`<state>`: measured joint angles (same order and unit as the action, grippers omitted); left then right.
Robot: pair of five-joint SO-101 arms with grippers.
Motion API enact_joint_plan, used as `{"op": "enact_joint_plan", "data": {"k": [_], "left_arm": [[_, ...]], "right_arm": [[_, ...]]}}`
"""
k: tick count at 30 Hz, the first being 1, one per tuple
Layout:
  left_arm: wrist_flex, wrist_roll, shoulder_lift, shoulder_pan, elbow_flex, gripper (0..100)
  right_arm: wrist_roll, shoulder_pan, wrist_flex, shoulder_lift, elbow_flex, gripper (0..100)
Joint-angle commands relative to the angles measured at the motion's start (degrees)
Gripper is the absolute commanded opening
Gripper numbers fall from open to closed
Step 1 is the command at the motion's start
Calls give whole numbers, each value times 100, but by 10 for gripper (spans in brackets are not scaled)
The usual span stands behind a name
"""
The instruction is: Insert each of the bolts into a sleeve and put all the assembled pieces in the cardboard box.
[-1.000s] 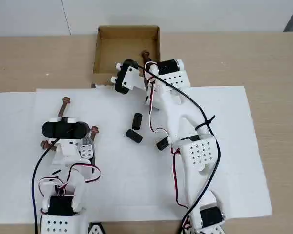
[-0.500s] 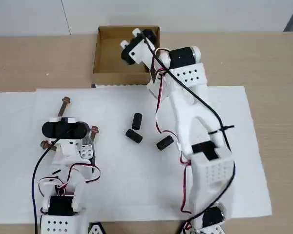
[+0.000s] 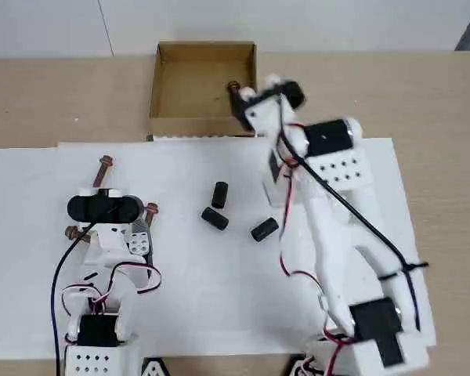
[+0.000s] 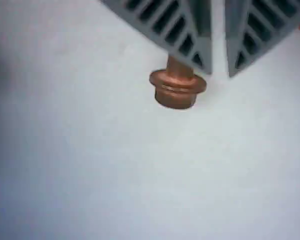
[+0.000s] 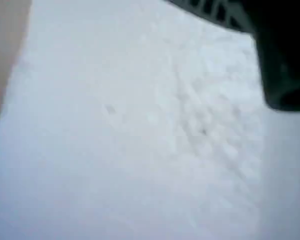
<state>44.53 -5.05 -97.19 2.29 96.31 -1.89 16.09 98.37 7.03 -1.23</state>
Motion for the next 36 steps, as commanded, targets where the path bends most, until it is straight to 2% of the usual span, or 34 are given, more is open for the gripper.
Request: {"op": "enact_joint_plan", "data": {"k": [1, 6, 13, 26, 34, 36], "left_arm": [[-88, 18, -70, -26, -40, 6], [545, 9, -26, -26, -716, 6], [1873, -9, 484, -18, -2554, 5], [2347, 18, 5204, 167, -6176, 5], [3446, 62, 7965, 519, -8418, 5], [3648, 360, 8563, 659, -8910, 5]], "right_arm": [[747, -400, 40, 611, 712, 3], [967, -1024, 31, 971, 1371, 3], [949, -1534, -110, 1473, 2031, 3], [932, -2431, -541, 2334, 2725, 3], [932, -2492, -549, 2536, 2857, 3], [932, -2484, -602, 2563, 2875, 3]]}}
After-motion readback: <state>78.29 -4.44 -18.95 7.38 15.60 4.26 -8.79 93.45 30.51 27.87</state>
